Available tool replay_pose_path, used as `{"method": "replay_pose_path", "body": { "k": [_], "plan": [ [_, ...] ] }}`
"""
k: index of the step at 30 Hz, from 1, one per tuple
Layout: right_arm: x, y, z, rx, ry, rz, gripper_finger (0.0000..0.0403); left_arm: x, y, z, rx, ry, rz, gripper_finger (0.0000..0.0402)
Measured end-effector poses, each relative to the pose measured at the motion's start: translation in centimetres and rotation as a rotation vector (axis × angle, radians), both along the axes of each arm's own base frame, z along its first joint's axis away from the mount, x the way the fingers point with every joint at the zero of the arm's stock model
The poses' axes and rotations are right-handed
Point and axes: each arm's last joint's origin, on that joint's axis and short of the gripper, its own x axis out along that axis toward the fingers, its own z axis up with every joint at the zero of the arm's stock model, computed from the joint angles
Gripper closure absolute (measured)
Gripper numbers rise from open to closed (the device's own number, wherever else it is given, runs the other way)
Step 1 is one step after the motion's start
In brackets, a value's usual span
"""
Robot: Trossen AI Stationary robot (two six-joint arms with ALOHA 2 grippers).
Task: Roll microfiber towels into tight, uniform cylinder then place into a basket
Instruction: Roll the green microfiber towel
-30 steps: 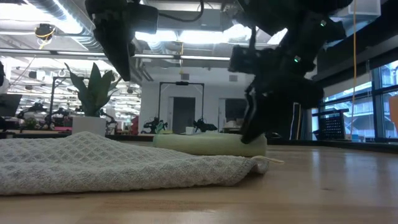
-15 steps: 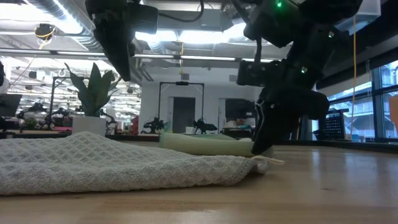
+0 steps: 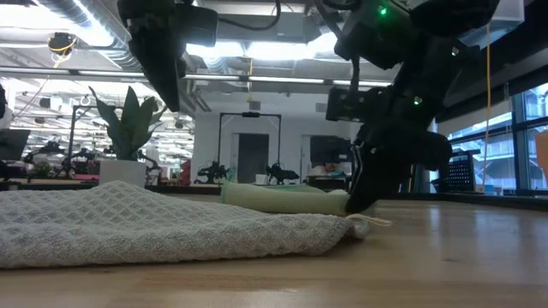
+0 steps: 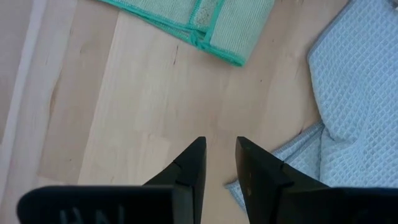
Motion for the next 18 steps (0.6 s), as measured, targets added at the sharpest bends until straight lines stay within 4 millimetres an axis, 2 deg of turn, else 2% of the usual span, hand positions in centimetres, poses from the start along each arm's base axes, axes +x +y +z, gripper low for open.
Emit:
{"method": "replay_pose_path", "body": {
  "k": [3, 5, 9, 14, 18],
  "plan": [
    [0.2, 0.1, -0.5, 0.019, -0.007, -0.035, 0.0374, 0.0, 0.0, 0.0, 0.0, 0.0, 0.0, 0.0324],
    [0.3, 0.1, -0.5, 0.038, -0.008, -0.045, 0.039, 0.0, 0.0, 0.0, 0.0, 0.0, 0.0, 0.0324],
    [0.2, 0.1, -0.1, 0.073, -0.025, -0.066, 0.0383, 0.0, 0.0, 0.0, 0.001, 0.0, -0.003, 0.0324],
    [0.5, -0.1, 0.7, 0.261, -0.012, -0.082, 0.0394, 0.0, 0.0, 0.0, 0.001, -0.002, -0.003, 0.0324],
    [1.2, -1.1, 1.3, 0.383, -0.015, -0.137, 0.0391, 0.3, -0.2, 0.1, 0.003, -0.029, -0.017, 0.0324]
  ]
}}
